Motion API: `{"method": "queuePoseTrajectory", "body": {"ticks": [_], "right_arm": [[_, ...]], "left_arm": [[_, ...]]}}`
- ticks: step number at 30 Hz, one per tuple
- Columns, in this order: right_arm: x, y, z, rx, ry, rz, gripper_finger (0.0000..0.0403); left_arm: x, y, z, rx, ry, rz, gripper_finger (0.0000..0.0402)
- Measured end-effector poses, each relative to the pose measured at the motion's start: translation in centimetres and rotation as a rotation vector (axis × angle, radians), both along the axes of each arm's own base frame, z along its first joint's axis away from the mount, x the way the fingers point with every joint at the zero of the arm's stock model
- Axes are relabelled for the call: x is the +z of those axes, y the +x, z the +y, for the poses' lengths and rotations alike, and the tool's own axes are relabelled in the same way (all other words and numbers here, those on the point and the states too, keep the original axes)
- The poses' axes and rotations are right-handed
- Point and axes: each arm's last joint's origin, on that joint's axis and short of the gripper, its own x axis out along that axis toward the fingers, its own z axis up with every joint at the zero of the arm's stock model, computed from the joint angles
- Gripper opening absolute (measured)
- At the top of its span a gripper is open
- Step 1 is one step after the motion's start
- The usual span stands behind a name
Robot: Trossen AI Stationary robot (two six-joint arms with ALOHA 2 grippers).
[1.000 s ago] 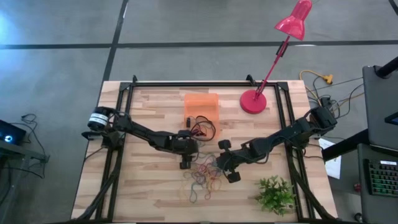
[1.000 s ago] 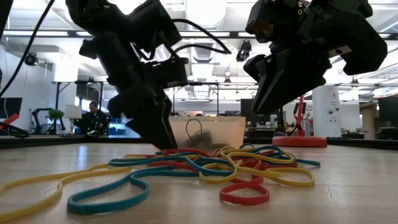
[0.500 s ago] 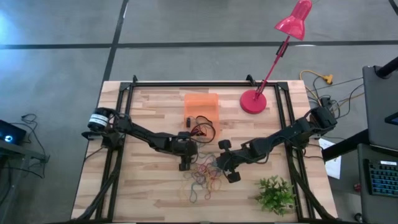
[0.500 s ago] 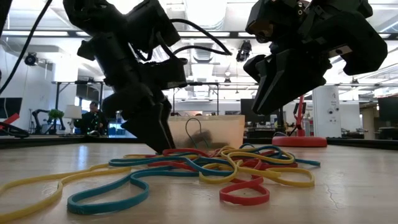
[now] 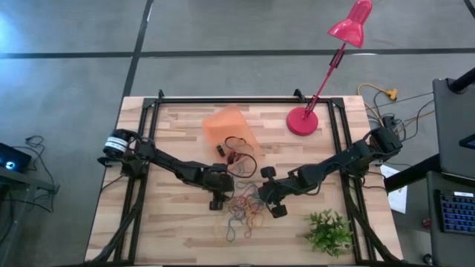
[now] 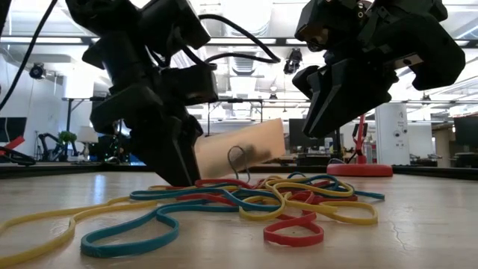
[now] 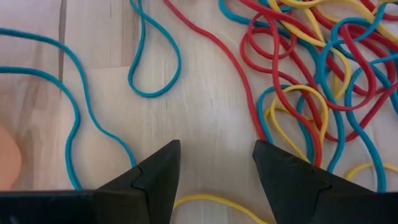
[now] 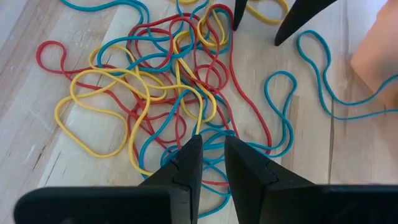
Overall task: Pick and place rubber bands into bin
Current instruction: Put the blue rubber band into the orange bin
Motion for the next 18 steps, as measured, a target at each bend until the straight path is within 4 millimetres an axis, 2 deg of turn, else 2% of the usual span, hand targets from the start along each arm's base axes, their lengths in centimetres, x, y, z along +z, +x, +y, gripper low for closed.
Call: {"method": "queuePoseTrajectory", "body": {"ticks": [9, 18], "right_arm": [[0.0, 0.0, 0.0, 0.0, 0.0, 0.001, 0.0057], [0.0, 0.0, 0.0, 0.002, -0.002, 0.001, 0.0057]], "left_arm": [[0.8, -0.3, -0.1, -0.016, 0.066, -0.029, 0.0193], [1.6, -0.4, -0.4, -0.014, 0.234, -0.083, 0.0193]]}}
